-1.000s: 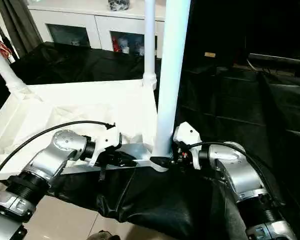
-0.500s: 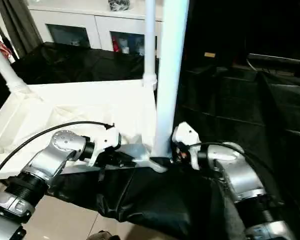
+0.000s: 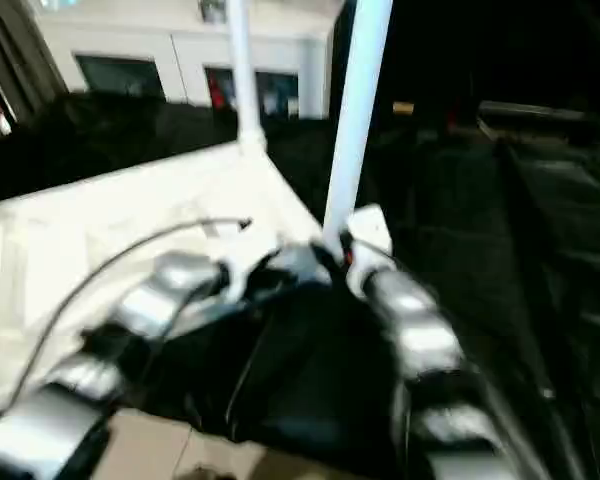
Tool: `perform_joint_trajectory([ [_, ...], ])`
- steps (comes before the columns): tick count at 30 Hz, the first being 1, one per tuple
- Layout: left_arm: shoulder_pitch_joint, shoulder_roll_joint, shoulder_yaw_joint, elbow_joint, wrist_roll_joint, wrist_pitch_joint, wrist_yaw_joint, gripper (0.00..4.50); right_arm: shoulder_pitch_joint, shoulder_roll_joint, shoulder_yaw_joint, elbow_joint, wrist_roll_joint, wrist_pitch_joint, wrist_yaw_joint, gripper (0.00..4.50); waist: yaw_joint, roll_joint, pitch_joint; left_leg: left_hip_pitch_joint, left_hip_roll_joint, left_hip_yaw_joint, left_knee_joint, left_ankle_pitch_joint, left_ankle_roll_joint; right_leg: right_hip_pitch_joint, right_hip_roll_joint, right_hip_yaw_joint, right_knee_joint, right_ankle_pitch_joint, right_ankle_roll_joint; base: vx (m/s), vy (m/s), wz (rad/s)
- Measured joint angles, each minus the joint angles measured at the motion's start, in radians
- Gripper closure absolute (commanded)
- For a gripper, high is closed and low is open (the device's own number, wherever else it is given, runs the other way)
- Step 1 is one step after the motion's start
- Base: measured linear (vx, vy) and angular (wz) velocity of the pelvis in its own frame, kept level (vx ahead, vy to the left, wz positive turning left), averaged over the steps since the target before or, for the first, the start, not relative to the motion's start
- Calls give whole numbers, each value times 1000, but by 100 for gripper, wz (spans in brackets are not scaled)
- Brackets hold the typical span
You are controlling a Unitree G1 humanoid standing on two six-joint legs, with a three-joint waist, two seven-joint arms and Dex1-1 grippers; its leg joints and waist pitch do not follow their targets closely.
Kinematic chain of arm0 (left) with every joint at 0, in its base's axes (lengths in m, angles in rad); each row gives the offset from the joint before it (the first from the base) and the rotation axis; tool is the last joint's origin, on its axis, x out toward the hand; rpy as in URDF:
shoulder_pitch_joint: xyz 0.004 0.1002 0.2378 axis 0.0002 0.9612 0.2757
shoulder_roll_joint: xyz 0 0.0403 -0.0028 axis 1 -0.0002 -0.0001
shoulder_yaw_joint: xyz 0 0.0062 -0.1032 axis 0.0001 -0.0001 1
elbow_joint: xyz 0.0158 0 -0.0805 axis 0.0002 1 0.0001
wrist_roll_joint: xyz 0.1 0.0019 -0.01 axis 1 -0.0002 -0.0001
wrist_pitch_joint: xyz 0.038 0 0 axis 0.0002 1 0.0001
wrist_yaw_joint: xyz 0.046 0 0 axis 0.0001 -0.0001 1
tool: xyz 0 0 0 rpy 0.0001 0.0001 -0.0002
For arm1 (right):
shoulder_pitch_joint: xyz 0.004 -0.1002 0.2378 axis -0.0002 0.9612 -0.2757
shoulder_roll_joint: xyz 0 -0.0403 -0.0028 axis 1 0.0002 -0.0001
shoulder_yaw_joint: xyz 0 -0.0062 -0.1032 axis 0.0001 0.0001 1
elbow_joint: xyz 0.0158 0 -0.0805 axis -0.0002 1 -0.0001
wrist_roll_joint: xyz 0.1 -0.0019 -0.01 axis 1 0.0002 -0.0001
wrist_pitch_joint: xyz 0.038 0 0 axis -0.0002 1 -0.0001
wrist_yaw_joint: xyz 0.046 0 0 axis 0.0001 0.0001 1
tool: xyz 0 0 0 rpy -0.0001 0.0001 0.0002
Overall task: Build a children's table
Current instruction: Rotate leg to tighten
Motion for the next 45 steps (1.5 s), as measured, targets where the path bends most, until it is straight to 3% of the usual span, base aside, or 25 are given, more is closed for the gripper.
perform_joint_trajectory([
  [5,2,9,-1,1,1,-19,-21,450,0,-1,-3,-4,12,-2,39,81,-1,0,0,0,0,0,0,0,0,-1,0,0,0,0,0,0,0,0],
  [12,25,36,-7,-33,-3,-43,-102,450,5,-58,27,13,1,-58,163,81,1,0,0,-2,0,0,0,0,0,-2,0,0,0,0,0,0,0,0],
  [16,63,79,-22,-89,-13,-71,-184,450,33,-147,74,-23,2,-76,321,81,4,1,0,-2,0,0,-1,0,0,-2,0,0,0,0,0,0,0,0],
  [27,159,203,-51,-232,-60,-105,-424,450,134,-354,163,-214,62,-60,753,81,24,0,1,-2,1,0,0,0,0,-2,0,0,1,0,0,0,0,0],
  [32,175,240,-52,-263,-76,-105,-487,450,148,-378,179,-239,80,-40,823,81,24,0,2,-3,1,0,0,0,0,-3,0,0,1,0,0,0,0,0],
  [33,179,246,-52,-269,-81,-105,-499,450,149,-380,181,-249,80,-37,834,106,25,0,2,-3,1,0,0,0,0,-3,0,0,1,0,0,0,0,0],
  [39,191,262,-52,-297,-89,-104,-521,450,152,-384,182,-262,90,-28,850,156,27,0,2,-3,1,0,0,0,0,-4,0,0,1,0,0,0,0,0],
  [45,198,266,-53,-305,-89,-100,-533,450,164,-384,184,-283,91,-15,855,173,28,-1,2,-4,1,0,0,0,0,-4,0,0,1,0,1,0,0,0],
])
